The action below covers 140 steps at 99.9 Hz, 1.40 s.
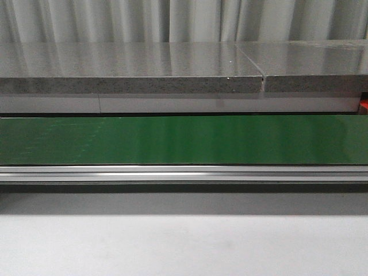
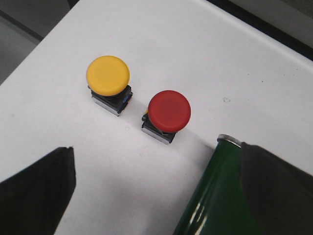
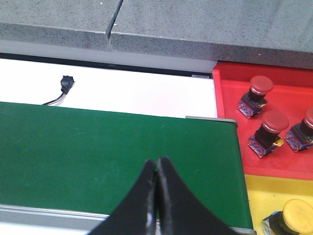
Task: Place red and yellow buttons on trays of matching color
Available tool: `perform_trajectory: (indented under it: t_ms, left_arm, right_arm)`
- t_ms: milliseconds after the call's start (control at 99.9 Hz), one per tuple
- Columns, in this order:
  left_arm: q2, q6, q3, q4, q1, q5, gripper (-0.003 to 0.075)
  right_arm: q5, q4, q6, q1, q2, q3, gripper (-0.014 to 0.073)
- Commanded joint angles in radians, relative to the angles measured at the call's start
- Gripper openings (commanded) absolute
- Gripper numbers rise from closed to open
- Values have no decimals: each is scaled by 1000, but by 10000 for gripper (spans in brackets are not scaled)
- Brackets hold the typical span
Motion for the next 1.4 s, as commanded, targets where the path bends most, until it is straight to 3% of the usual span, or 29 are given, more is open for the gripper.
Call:
perform_trajectory:
  t_ms: [0,530,891,1031,1291,1391]
  left_arm:
    - [6,-8,-65,-2,2,-62,660]
    - [236,-8,-228,-2,2,-53,660]
    - [289,-8,-242,-3,2,-60,646]
    - [289,-8,-242,-3,2,-55,509]
    - [289,-8,-242,-5,2,-10,130]
    - [284,-8,-246,-7,0,8,24]
  right_arm:
    - [-68,6,-9,2,-6,-27,-68]
    - [-68,6,-9,2,-6,-27,-68]
    - [-69,6,-9,2,-6,-27,-68]
    - [-69,6,-9,2,-6,-27,-68]
    - [-69,6,-9,2,-6,-27,-68]
    - [-69,6,-9,2,-6,-27,-68]
